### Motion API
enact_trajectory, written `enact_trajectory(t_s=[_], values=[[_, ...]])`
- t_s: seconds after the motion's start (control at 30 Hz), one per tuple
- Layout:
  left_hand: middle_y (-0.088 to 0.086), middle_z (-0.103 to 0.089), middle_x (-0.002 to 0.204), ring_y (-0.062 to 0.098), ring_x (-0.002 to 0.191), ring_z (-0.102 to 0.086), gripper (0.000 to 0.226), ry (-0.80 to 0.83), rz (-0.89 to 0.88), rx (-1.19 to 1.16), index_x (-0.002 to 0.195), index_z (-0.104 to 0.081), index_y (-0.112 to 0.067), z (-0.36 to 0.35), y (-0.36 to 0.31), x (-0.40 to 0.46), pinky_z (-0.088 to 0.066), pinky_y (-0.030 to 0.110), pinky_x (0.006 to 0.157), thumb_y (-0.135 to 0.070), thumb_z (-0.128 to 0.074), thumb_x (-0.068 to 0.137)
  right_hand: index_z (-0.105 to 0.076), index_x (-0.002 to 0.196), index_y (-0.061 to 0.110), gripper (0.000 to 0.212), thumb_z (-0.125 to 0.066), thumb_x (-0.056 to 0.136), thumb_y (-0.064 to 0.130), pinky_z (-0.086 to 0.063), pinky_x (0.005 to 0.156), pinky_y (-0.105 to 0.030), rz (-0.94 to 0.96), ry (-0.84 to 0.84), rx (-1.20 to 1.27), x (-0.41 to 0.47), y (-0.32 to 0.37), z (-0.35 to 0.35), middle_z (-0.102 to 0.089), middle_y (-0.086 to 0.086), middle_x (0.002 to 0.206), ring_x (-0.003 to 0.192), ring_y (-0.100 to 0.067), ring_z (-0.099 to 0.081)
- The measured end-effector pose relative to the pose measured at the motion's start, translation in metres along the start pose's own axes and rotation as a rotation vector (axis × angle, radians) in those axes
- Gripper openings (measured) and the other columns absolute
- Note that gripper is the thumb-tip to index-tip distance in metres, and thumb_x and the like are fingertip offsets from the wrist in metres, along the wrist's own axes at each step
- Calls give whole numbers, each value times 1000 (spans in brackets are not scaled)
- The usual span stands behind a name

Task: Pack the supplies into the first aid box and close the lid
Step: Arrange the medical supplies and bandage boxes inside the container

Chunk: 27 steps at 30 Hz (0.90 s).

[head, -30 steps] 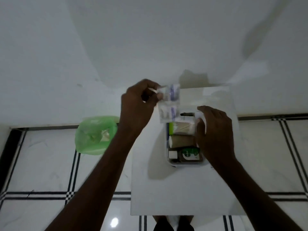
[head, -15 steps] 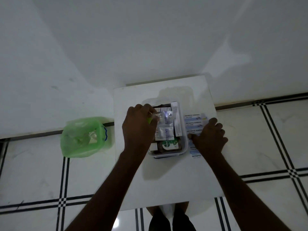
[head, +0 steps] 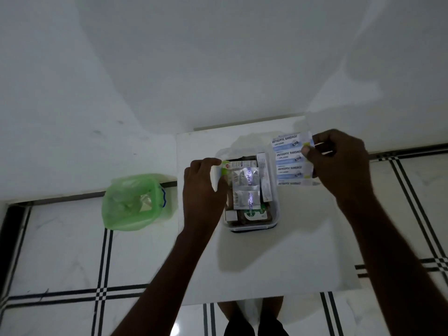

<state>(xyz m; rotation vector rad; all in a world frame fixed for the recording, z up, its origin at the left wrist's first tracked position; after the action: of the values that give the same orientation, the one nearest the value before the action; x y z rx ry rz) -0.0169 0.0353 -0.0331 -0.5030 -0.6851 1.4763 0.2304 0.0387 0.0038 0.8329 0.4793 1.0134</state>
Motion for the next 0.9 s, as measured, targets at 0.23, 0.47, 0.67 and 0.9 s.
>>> enact_trajectory(t_s=[0.23, 0.47, 0.67, 0.9], values=[[-3, -60, 110, 19, 101, -59, 28, -40, 111, -89, 115, -63, -19, 7, 13, 4, -54, 45, 85, -10, -61, 90, -69, 91, 10, 15, -75, 80, 17, -60, 58, -46, 10, 146, 143, -16, 30, -26, -71, -6, 75, 64, -25, -70], [-3, -59, 116, 17, 100, -60, 34, 33, 161, -94, 126, -57, -18, -1, 19, -9, -53, 37, 85, -18, -62, 92, -63, 101, 15, 32, -80, 77, 29, -51, 66, -25, 133, 283, -203, -35, 10, -75, -75, -5, 86, 73, -21, -70], [2, -73, 111, 22, 91, -72, 37, 333, 293, -130, 136, -51, -24, -8, 20, -9, -61, 42, 78, -31, -51, 100, -65, 93, 12, 17, -67, 88, 29, -45, 63, -25, 196, -41, -225, -38, 1, -60, -73, -5, 81, 69, -23, -68], [7, -75, 102, 27, 85, -75, 37, 400, 310, -133, 123, -61, -19, -4, 20, 0, -62, 50, 74, -23, -50, 87, -71, 88, 11, 8, -68, 85, 18, -53, 70, -30, -246, 507, -289, -36, -84, -83, -72, -8, 80, 67, -19, -65]])
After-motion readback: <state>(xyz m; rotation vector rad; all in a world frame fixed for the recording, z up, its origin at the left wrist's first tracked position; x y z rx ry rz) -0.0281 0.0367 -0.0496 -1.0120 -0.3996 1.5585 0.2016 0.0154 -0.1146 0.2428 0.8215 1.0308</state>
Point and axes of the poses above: each hand's wrist, its own x-axis towards the middle knuckle, its own z-axis out of the back of the hand, y = z × x, the point moved 2 cm from there along x, towards the middle knuckle
